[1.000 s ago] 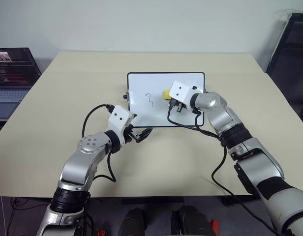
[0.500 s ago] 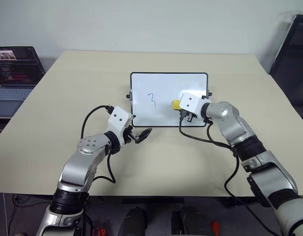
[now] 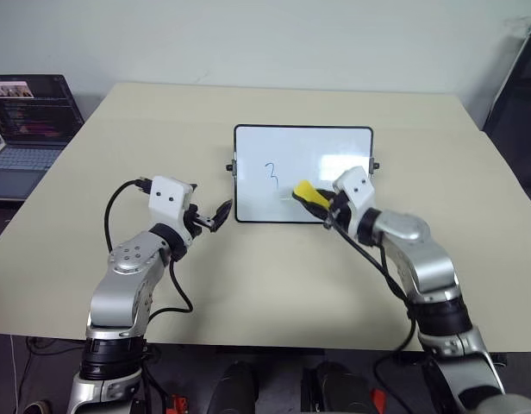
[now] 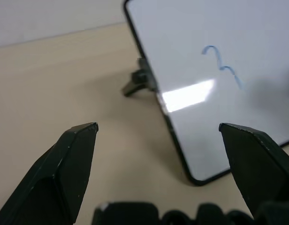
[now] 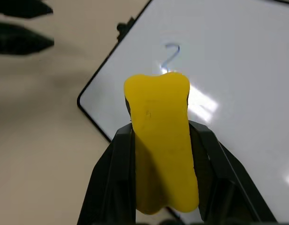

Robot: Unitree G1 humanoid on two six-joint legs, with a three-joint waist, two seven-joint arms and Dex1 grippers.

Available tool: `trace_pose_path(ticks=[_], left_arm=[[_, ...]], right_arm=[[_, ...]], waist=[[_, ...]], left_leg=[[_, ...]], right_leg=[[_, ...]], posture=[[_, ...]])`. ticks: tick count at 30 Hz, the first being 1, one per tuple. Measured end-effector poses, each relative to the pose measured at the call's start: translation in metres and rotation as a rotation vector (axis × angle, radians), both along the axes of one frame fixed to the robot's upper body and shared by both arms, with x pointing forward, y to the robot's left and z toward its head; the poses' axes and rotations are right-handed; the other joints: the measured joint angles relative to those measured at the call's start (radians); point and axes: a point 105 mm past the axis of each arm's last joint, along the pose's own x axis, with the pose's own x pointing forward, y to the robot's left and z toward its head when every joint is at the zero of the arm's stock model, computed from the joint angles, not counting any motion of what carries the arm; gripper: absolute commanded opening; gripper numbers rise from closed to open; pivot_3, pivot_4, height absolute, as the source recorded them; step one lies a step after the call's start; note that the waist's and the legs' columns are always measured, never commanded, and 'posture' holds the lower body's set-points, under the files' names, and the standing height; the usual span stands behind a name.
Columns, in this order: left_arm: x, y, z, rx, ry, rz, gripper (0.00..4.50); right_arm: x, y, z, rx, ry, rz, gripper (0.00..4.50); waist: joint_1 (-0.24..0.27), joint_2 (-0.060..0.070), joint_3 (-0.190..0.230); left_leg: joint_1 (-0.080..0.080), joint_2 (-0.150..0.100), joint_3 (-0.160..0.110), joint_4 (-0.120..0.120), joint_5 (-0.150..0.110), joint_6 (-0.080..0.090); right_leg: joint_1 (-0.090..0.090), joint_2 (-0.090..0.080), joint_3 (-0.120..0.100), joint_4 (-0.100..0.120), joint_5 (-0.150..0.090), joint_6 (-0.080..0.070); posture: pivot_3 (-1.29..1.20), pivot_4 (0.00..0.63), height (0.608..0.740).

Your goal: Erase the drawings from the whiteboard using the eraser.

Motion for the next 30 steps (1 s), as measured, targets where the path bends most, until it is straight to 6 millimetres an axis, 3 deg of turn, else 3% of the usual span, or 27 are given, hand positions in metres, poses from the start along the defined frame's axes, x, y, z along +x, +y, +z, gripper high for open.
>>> trace_pose_path(ticks=[8, 12, 17, 22, 26, 30], left_arm=[[-0.007, -0.003, -0.007, -0.025, 0.054, -0.065, 4.5], [-0.016, -0.006, -0.02, 0.001, 0.133, -0.128, 4.5], [-0.017, -0.011, -0.023, 0.008, 0.158, -0.154, 4.5], [-0.019, -0.01, -0.024, 0.03, 0.171, -0.164, 4.5], [-0.019, -0.012, -0.024, 0.045, 0.177, -0.178, 4.5], [-0.016, -0.016, -0.021, 0.055, 0.166, -0.196, 4.5]], right_arm=[[-0.024, -0.016, -0.013, 0.076, -0.013, -0.062, 1.17], [-0.025, -0.023, -0.016, 0.055, -0.031, -0.082, 1.17], [-0.022, -0.028, -0.007, 0.021, -0.088, -0.085, 1.17], [-0.019, -0.038, -0.012, -0.047, -0.084, -0.076, 1.17], [-0.013, -0.028, 0.0, -0.093, -0.128, -0.028, 1.17], [-0.001, -0.001, 0.009, -0.248, -0.213, 0.041, 1.17]], waist=[[-0.007, 0.0, 0.0], [-0.004, 0.0, 0.0], [-0.003, 0.0, 0.0], [-0.004, 0.0, 0.0], [-0.007, 0.0, 0.0], [-0.005, 0.0, 0.0]], left_leg=[[0.0, 0.001, 0.001, 0.0, 0.0, 0.0], [0.001, 0.0, 0.001, 0.0, 0.0, 0.0], [0.001, 0.0, 0.001, 0.0, 0.0, 0.0], [0.001, 0.0, 0.001, 0.0, 0.0, 0.0], [0.001, 0.001, 0.002, 0.0, 0.0, 0.0], [0.003, 0.001, 0.002, 0.0, 0.0, 0.0]], right_leg=[[0.0, 0.001, 0.0, 0.0, 0.0, 0.0], [0.0, 0.001, 0.0, 0.0, 0.0, 0.0], [0.0, 0.001, 0.0, 0.0, 0.0, 0.0], [0.0, 0.001, 0.001, 0.0, 0.0, 0.0], [0.0, 0.002, 0.0, 0.001, 0.0, 0.0], [0.001, 0.002, 0.0, 0.001, 0.0, 0.0]], posture=[[0.0, 0.15, 0.74], [0.0, 0.15, 0.74], [0.0, 0.15, 0.74], [0.0, 0.15, 0.74], [0.0, 0.15, 0.74], [0.0, 0.15, 0.74]])
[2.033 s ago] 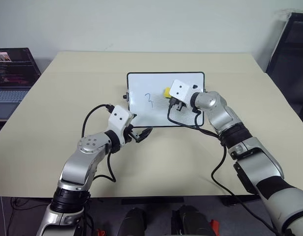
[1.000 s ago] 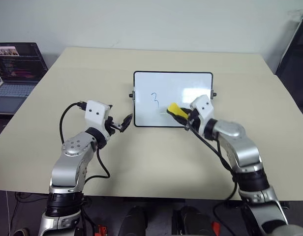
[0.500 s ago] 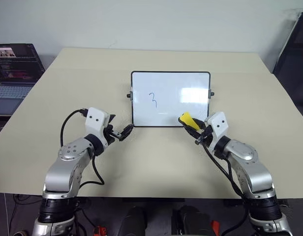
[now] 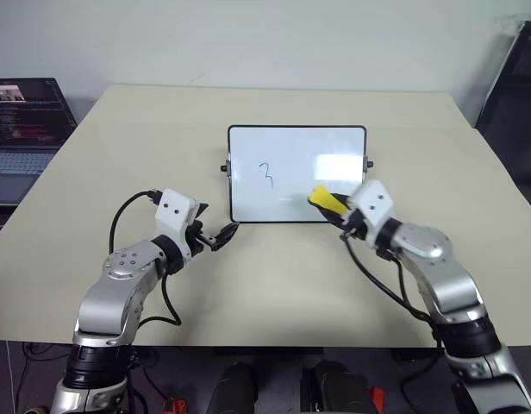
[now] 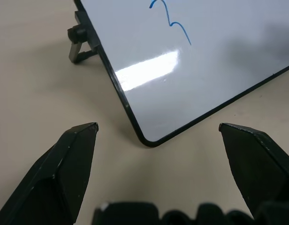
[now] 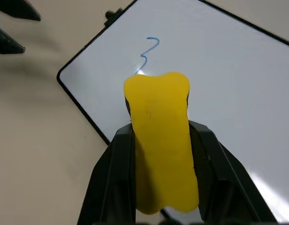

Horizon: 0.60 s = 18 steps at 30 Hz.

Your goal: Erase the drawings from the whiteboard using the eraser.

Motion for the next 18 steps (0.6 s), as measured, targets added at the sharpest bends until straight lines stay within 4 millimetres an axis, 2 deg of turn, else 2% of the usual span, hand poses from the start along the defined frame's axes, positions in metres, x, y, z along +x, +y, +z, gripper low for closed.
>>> trace_pose_path(ticks=[4, 9, 13, 15, 18], left_arm=[[0.003, 0.0, -0.001, 0.011, 0.006, -0.004, 4.5], [0.007, 0.001, 0.002, 0.024, 0.001, -0.011, 4.5], [0.011, -0.004, 0.014, 0.037, -0.041, -0.037, 4.5], [0.012, -0.003, 0.017, 0.058, -0.055, -0.044, 4.5], [0.016, -0.001, 0.019, 0.076, -0.062, -0.037, 4.5]], right_arm=[[0.02, 0.028, 0.001, -0.14, -0.036, 0.031, 1.17], [0.045, 0.05, 0.017, -0.186, -0.064, 0.021, 1.17], [0.064, 0.069, 0.046, -0.195, -0.107, 0.014, 1.17], [0.066, 0.077, 0.053, -0.189, -0.123, 0.026, 1.17], [0.073, 0.075, 0.048, -0.217, -0.106, 0.012, 1.17]], waist=[[-0.001, 0.0, 0.0], [0.001, 0.0, 0.0], [0.0, 0.0, 0.0], [0.0, 0.0, 0.0], [0.002, 0.0, 0.0]], left_leg=[[0.0, 0.0, 0.001, 0.0, 0.0, 0.0], [-0.001, 0.0, 0.001, 0.0, 0.0, 0.0], [-0.001, 0.0, 0.001, 0.0, 0.0, 0.0], [-0.001, 0.0, 0.001, -0.001, 0.0, 0.0], [-0.002, 0.0, 0.001, -0.001, 0.0, 0.0]], right_leg=[[-0.001, 0.0, 0.0, 0.0, 0.0, 0.0], [-0.001, 0.0, -0.001, 0.0, 0.0, 0.0], [-0.002, 0.0, -0.002, 0.0, 0.0, 0.0], [-0.002, 0.0, -0.002, 0.0, 0.0, 0.0], [-0.003, -0.001, -0.002, 0.0, 0.0, 0.0]], posture=[[0.0, 0.15, 0.74], [0.0, 0.15, 0.74], [0.0, 0.15, 0.74], [0.0, 0.15, 0.74], [0.0, 0.15, 0.74]])
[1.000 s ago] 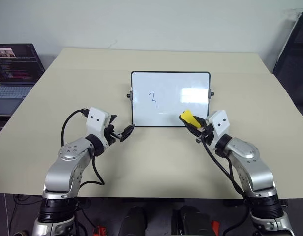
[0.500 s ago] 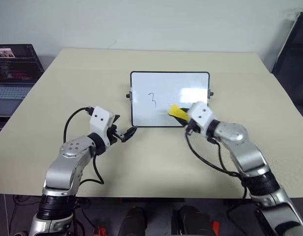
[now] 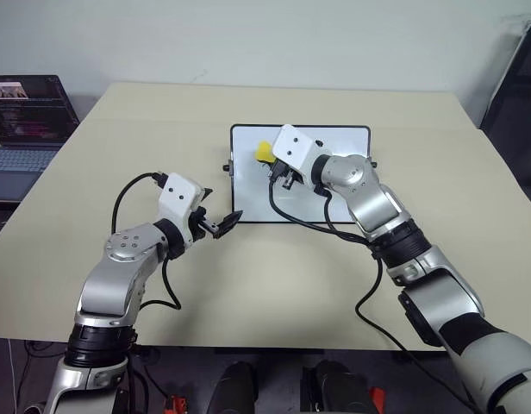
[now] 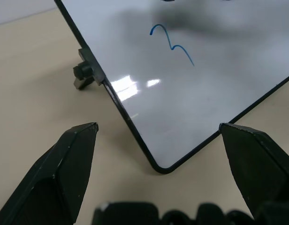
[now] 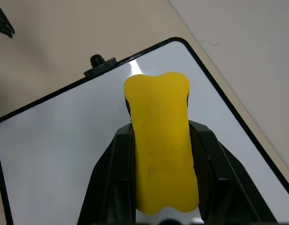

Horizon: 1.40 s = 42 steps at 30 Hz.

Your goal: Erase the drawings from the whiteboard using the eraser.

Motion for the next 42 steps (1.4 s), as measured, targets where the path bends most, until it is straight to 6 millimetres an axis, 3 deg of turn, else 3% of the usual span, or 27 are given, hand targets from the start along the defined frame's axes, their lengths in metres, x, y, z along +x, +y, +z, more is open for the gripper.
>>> trace_pose_path(ticks=[4, 12, 20, 26, 34, 42], left_arm=[[0.002, -0.003, 0.003, 0.016, -0.012, -0.009, 4.5], [0.001, -0.011, 0.002, 0.04, 0.01, -0.051, 4.5], [-0.001, -0.013, 0.001, 0.051, 0.023, -0.064, 4.5], [-0.005, -0.015, -0.001, 0.054, 0.025, -0.071, 4.5], [-0.006, -0.015, -0.002, 0.054, 0.03, -0.074, 4.5], [-0.006, -0.016, -0.003, 0.052, 0.036, -0.078, 4.5]], right_arm=[[0.007, -0.002, -0.004, -0.063, -0.005, -0.017, 1.17], [0.006, 0.015, -0.021, -0.141, 0.047, 0.026, 1.17], [0.01, 0.031, -0.016, -0.177, 0.024, 0.052, 1.17], [0.015, 0.023, -0.022, -0.203, 0.022, 0.043, 1.17], [0.025, -0.008, -0.021, -0.235, 0.029, -0.019, 1.17], [0.007, -0.001, -0.045, -0.328, 0.053, 0.083, 1.16]], waist=[[-0.002, 0.0, 0.0], [-0.013, 0.0, 0.0], [-0.021, 0.0, 0.0], [-0.021, 0.0, 0.0], [-0.018, 0.0, 0.0], [-0.024, 0.0, 0.0]], left_leg=[[-0.001, 0.0, 0.001, 0.0, 0.0, 0.0], [-0.004, 0.001, 0.002, 0.0, 0.0, 0.0], [-0.004, 0.001, 0.002, 0.001, 0.0, 0.0], [-0.004, 0.0, 0.002, 0.002, 0.0, 0.0], [-0.004, 0.0, 0.001, 0.013, 0.0, 0.0], [-0.001, 0.0, 0.001, 0.013, 0.0, 0.0]], right_leg=[[-0.002, 0.0, 0.0, 0.001, 0.0, 0.0], [-0.007, 0.0, 0.001, 0.003, 0.0, 0.0], [-0.007, 0.0, 0.001, 0.005, 0.0, 0.0], [-0.007, 0.0, 0.001, 0.007, 0.0, 0.0], [-0.006, 0.0, 0.001, 0.017, 0.0, 0.0], [-0.004, 0.001, 0.001, 0.018, 0.0, 0.0]], posture=[[0.0, 0.15, 0.74], [0.0, 0.15, 0.74], [0.0, 0.15, 0.74], [0.0, 0.15, 0.74], [0.0, 0.15, 0.74], [0.0, 0.15, 0.74]])
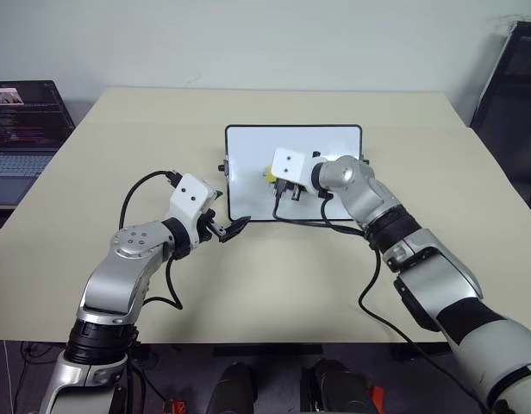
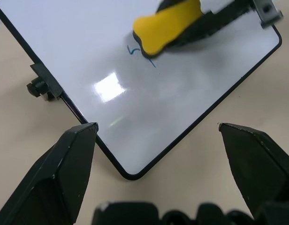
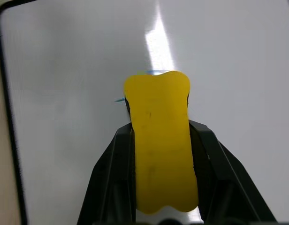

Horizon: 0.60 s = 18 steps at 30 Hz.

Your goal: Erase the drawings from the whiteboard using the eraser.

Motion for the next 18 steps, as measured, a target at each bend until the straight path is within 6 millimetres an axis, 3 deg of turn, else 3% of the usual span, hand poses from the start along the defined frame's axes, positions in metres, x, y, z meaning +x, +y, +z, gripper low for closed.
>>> trace_pose_path(ticks=[6, 11, 18], left_arm=[[0.0, 0.0, -0.002, -0.001, 0.012, 0.003, 4.5], [-0.003, 0.001, -0.007, -0.001, 0.026, 0.006, 4.5], [-0.005, 0.003, -0.012, -0.001, 0.042, 0.011, 4.5]], right_arm=[[-0.003, 0.008, -0.005, -0.062, -0.09, 0.04, 1.16], [0.011, 0.014, 0.021, -0.036, -0.227, -0.001, 1.16], [0.007, 0.015, 0.012, -0.051, -0.128, 0.023, 1.16]], waist=[[-0.001, 0.0, 0.0], [-0.002, 0.0, 0.0], [-0.002, 0.0, 0.0]], left_leg=[[0.0, 0.0, 0.0, 0.0, 0.0, 0.0], [0.0, 0.0, 0.0, 0.0, 0.0, 0.0], [-0.001, 0.0, 0.0, -0.001, 0.0, 0.0]], right_leg=[[0.0, 0.0, 0.0, 0.0, 0.0, 0.0], [-0.001, 0.0, 0.0, 0.0, 0.0, 0.0], [-0.001, 0.0, 0.0, -0.001, 0.0, 0.0]], posture=[[0.0, 0.15, 0.74], [0.0, 0.15, 0.74], [0.0, 0.15, 0.74]])
